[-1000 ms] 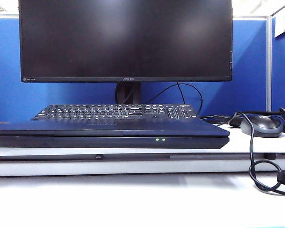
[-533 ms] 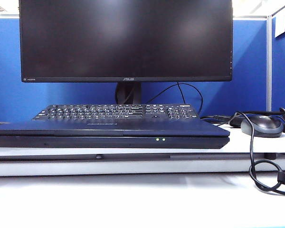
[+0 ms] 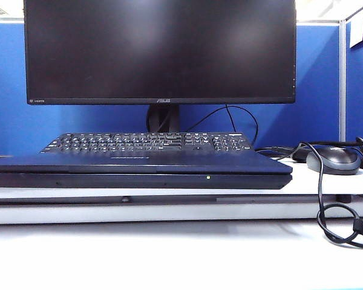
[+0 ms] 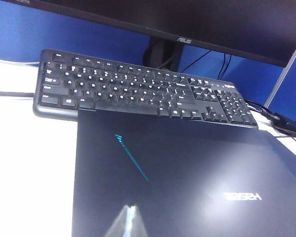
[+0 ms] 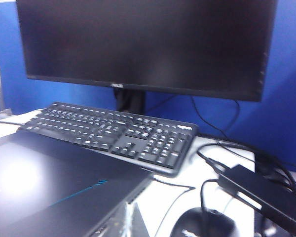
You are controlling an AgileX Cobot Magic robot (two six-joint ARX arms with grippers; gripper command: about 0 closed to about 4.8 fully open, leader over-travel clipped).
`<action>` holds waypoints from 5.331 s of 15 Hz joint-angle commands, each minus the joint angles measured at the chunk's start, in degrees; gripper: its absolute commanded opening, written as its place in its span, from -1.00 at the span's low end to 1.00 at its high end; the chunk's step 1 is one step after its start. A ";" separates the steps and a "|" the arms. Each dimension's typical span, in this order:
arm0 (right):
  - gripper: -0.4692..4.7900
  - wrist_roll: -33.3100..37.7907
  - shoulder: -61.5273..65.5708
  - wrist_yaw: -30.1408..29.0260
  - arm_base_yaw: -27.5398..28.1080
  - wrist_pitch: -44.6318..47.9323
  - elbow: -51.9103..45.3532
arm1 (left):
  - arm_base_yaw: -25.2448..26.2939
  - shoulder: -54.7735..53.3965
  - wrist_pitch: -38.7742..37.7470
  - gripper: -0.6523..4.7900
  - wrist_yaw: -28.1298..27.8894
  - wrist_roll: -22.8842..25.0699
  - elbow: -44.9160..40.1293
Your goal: Close the lid of the black laptop.
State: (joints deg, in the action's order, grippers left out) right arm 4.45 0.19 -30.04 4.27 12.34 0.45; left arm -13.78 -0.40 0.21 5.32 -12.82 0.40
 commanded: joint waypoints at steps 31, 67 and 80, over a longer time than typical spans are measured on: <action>-0.83 0.46 -0.09 2.97 -1.40 -0.15 -0.37 | 19.74 0.22 -3.08 -0.77 -0.15 13.44 0.00; -0.83 -1.49 -0.09 29.07 -10.56 -13.53 -0.42 | 19.78 0.24 -3.15 -0.77 -0.15 13.44 0.00; -0.83 0.02 -0.09 31.63 -8.87 -16.11 -0.42 | 19.78 0.22 -3.15 -0.77 -0.15 13.44 0.00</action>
State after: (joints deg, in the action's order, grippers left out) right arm 4.47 0.16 1.52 -4.64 -4.58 0.45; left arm 5.89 -0.32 -3.68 5.15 0.56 0.40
